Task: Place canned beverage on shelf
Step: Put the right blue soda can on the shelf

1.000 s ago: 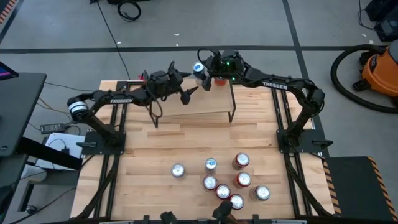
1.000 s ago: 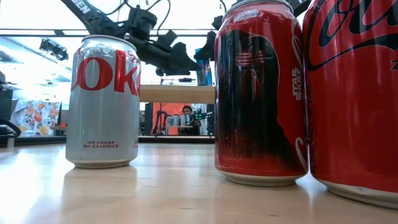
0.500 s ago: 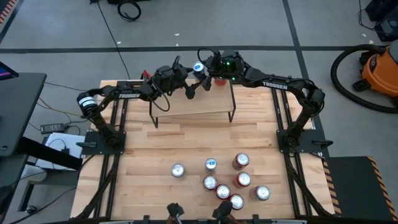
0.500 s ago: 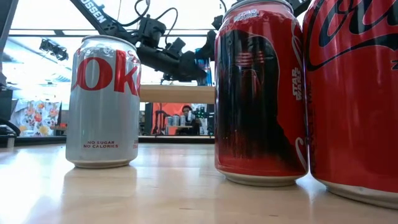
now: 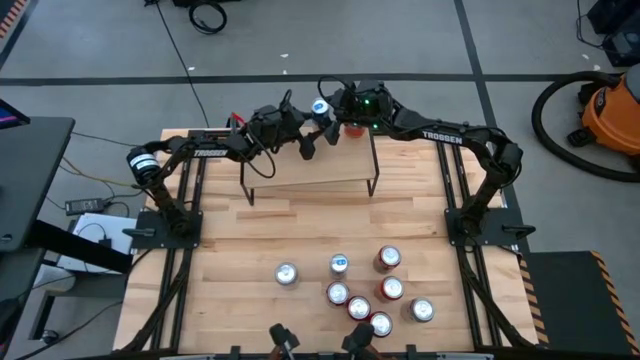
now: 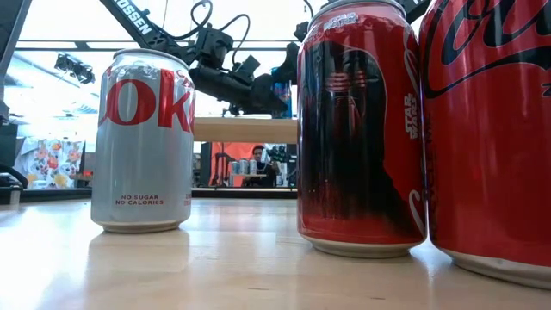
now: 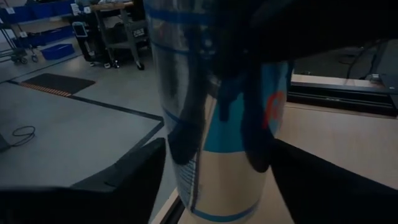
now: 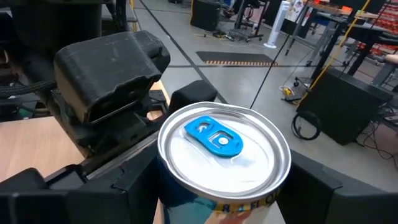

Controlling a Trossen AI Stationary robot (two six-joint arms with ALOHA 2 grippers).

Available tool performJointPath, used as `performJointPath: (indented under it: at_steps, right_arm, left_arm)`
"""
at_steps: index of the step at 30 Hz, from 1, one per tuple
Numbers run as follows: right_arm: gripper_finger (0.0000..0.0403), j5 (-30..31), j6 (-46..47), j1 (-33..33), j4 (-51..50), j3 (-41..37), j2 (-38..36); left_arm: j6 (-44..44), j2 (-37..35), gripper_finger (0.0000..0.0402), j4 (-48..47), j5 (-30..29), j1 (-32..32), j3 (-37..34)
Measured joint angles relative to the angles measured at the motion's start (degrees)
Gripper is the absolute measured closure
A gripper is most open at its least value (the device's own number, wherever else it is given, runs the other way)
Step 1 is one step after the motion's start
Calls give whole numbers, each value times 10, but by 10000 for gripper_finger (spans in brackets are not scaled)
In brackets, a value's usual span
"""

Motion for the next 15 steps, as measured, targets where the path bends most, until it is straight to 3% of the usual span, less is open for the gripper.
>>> performJointPath:
  at_steps: [6, 15]
  right_arm:
    - [139, 0, 6, 0, -3, 0, 0]
    - [135, 2, 17, 0, -7, 0, 0]
  left_arm:
    - [0, 0, 172, -2, 7, 1, 0]
    - [-1, 0, 175, -8, 10, 1, 0]
